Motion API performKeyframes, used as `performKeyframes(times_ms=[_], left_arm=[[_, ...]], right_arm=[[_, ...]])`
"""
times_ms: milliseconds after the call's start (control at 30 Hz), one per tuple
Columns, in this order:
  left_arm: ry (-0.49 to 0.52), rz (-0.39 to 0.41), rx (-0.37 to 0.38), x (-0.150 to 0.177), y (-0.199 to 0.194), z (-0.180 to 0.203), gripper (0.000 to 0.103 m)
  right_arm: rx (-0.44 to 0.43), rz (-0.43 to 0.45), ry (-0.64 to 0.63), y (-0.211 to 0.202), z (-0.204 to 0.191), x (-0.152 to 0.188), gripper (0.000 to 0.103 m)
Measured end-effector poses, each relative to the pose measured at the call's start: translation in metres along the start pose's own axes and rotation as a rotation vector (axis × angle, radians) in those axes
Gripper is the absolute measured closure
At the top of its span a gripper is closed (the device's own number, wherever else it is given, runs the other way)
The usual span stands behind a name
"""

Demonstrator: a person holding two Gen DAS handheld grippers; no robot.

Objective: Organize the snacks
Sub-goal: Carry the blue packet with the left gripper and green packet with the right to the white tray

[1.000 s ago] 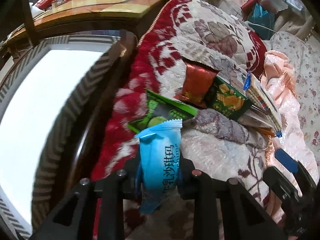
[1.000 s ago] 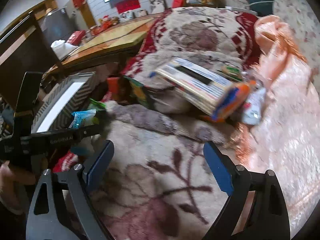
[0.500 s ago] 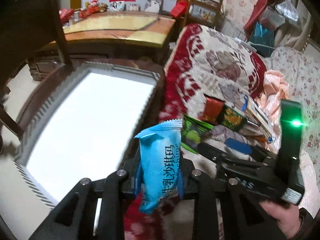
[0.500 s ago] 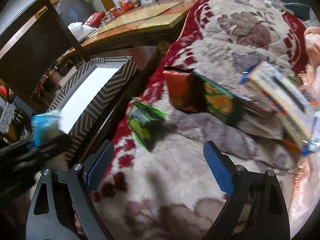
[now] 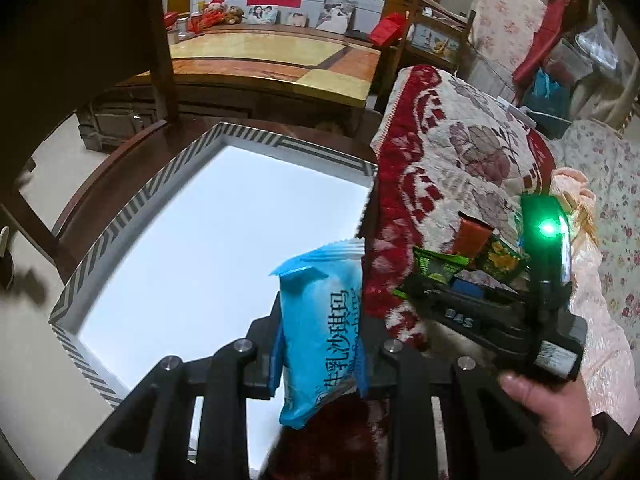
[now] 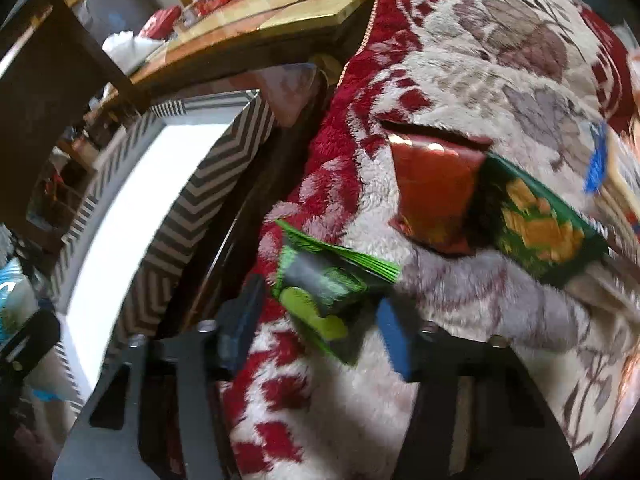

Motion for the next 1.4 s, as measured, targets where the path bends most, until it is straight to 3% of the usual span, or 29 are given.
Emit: performKeyframes(times_ms=[233, 467, 1000, 1400], left_arm=[[-0.019, 0.004, -0.006, -0.001, 0.002, -0.006, 0.073], [-0.017, 0.034, -0.035, -0.007, -0.008, -0.010, 0.073], [-0.047, 0.078, -0.111, -0.023, -0.029, -0.050, 0.073], [-0.098, 0.051, -0.173, -0.022, -0.014, -0.091, 0.073]], right_arm=[[-0.018, 0.019, -0.097, -0.019, 0.002, 0.002, 0.061], [-0.072, 0.063, -0.115, -0.047, -0.006, 0.003, 0.061], [-0.172, 0.106, -0.239, -0.078, -0.080, -0.006, 0.061], [-0.213, 0.072, -0.332, -0.065, -0.128, -0.008, 0.061]])
Point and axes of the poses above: each gripper's, at about its wrist camera, not at the fingertips, and y roughly the way its jaws point, z to its right, x to its underside, the point moved 9 cm from there along y, roughly the way its jaws point, and after that the axes turned 2 degrees about z, right-handed, at the moved point
